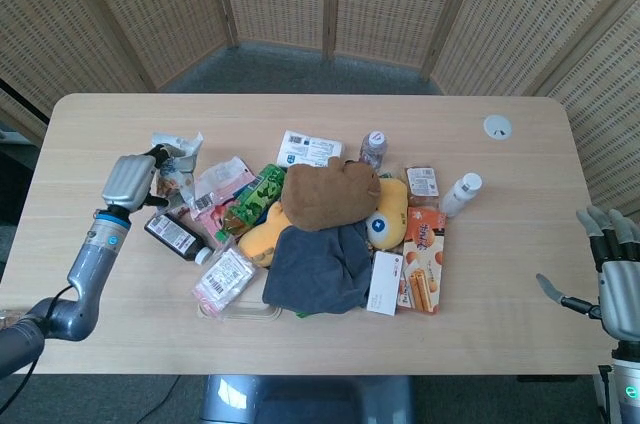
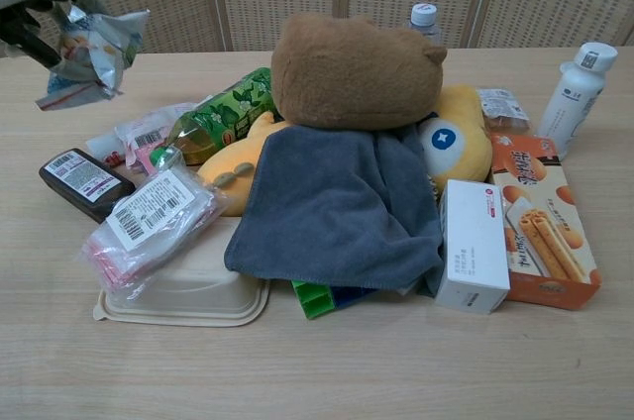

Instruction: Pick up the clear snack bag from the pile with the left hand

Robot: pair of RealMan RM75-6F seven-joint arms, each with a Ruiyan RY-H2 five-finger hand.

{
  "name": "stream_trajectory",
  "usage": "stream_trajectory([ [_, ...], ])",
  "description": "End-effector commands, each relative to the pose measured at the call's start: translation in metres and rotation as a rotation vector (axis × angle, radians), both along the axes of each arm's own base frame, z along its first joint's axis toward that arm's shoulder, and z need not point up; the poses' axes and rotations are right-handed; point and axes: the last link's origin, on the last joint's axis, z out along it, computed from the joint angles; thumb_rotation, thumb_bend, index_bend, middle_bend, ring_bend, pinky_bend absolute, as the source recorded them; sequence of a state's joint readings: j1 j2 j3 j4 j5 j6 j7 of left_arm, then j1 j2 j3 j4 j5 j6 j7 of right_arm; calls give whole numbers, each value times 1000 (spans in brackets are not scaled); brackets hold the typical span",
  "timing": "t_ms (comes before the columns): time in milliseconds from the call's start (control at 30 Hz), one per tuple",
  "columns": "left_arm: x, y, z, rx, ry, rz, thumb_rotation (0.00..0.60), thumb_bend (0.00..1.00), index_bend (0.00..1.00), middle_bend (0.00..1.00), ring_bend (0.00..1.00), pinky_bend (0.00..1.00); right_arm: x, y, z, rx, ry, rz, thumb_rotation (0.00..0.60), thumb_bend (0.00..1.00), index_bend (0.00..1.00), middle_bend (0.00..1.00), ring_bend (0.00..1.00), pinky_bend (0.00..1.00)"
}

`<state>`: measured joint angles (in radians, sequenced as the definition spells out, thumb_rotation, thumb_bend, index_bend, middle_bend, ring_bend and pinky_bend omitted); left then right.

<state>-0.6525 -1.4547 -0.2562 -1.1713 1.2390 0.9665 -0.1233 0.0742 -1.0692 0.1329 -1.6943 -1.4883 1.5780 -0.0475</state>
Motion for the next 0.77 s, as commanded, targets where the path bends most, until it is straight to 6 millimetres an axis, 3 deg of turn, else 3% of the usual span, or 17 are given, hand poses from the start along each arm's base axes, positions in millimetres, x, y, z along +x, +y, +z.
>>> stream_trajectory([
  [33,6,-2,31,62,-52,-21,600,215,823,840,988,837,0,-1,-3,6,-4,2,338,224,0,0,0,0],
  [433,56,6,90,177,-131,-151,600,211,811,836,983,821,-1,0,-12,20,-24,9,338,223,0,0,0,0],
  [633,75,12,97,190,-161,-178,600,209,808,832,983,817,-6,5,-12,11,-33,-6,341,224,0,0,0,0],
  [767,77,13,94,185,-157,-179,600,208,807,832,984,817,-8,7,-12,11,-32,-14,339,224,0,0,0,0],
])
